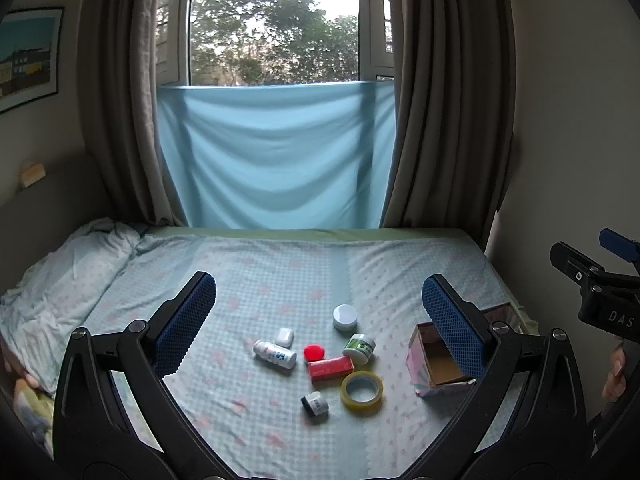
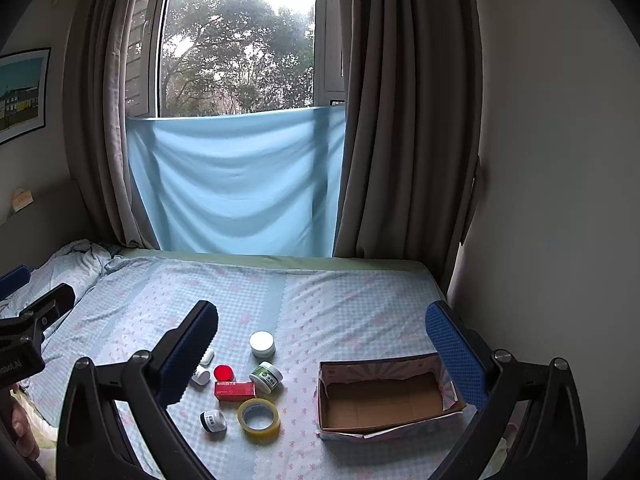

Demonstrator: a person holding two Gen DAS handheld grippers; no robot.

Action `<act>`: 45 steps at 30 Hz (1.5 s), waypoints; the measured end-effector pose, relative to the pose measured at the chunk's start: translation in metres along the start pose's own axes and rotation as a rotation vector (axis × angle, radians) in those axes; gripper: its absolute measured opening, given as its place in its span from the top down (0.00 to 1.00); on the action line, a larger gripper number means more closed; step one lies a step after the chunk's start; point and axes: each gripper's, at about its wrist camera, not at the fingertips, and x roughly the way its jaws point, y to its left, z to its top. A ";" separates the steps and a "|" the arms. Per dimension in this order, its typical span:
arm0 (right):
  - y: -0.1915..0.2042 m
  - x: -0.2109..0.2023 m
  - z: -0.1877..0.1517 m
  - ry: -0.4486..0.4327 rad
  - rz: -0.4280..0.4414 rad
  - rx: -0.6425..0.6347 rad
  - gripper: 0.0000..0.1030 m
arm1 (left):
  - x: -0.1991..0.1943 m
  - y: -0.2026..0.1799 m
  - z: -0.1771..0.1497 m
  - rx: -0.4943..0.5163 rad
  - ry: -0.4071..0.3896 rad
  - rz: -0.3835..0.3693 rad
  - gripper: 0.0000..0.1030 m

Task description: Organize rigid objects

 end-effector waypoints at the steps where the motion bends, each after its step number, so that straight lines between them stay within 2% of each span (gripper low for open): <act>1: 0.000 0.000 0.000 -0.001 0.000 0.000 0.00 | 0.000 0.000 0.000 0.002 0.000 0.001 0.00; 45: 0.006 -0.001 0.001 0.006 0.023 0.022 0.00 | 0.002 0.001 0.000 0.008 0.009 -0.016 0.00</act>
